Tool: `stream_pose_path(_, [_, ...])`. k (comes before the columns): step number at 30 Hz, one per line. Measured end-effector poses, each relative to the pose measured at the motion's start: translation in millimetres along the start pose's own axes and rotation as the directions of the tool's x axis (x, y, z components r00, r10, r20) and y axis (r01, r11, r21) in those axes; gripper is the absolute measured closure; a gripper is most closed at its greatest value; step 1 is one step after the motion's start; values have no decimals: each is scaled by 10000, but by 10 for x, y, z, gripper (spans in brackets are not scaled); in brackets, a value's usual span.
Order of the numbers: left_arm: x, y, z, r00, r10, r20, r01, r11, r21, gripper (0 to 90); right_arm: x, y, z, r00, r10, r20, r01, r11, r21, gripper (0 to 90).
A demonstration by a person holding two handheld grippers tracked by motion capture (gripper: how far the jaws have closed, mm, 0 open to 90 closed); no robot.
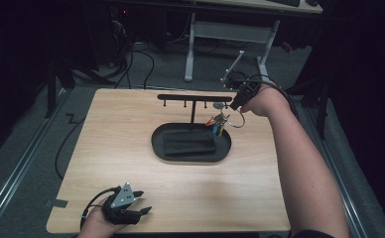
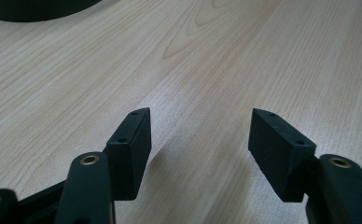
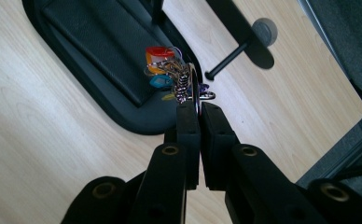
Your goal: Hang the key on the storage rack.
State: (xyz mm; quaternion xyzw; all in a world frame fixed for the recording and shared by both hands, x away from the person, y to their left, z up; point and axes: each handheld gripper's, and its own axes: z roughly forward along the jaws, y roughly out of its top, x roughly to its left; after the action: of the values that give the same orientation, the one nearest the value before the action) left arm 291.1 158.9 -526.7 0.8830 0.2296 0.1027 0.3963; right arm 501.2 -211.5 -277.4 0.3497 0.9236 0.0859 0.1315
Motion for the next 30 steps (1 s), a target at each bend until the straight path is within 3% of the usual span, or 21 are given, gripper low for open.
stream_pose_path(7, [4, -3, 12, 10000, 24, -37, -24, 10000, 8, 398, -138, 92, 182, 9992, 392, -26, -392, 9992, 89, 878])
stream_pose_path(8, [6, -2, 13, 10000, 15, -18, -15, 10000, 4, 398, -188, 112, 231, 9980, 610, -193, -608, 9981, 105, 878])
stream_pose_path(12, [-4, 0, 15, 10000, 72, 27, -73, 10000, 48, 398, -220, 138, 314, 9979, 612, -227, -606, 9978, 256, 877])
stream_pose_path(18, [-7, 10, 29, 9999, 120, 22, -121, 9999, 82, 398, -212, 154, 384, 9974, 690, -203, -689, 9976, 65, 874])
stream_pose_path(20, [-8, 6, 33, 9999, 147, 13, -147, 9998, 109, 398, -204, 141, 377, 9973, 730, -5, -730, 9970, -248, 843])
stream_pose_path(21, [-6, 4, 33, 9999, 154, 15, -154, 9998, 130, 399, -196, 120, 359, 9960, 895, -46, -897, 9950, -436, 821])
stream_pose_path(22, [-5, 4, 34, 9999, 148, 12, -148, 9998, 138, 399, -174, 59, 321, 9959, 839, 340, -813, 9942, -708, 768])
stream_pose_path(25, [-8, 8, 37, 9999, 139, -24, -139, 9999, 67, 400, -145, -53, 258, 9928, 1161, 284, -1122, 9872, -1136, 745])
stream_pose_path(27, [-18, 24, 35, 9999, 110, -43, -110, 9999, -52, 400, -55, -299, 204, 9881, 1518, 228, -1461, 9756, -1637, 678])
stream_pose_path(30, [-25, 35, 37, 9999, 111, -113, -112, 9998, -133, 399, 64, -625, 222, 9828, 1816, 339, -1707, 9628, -2096, 668])
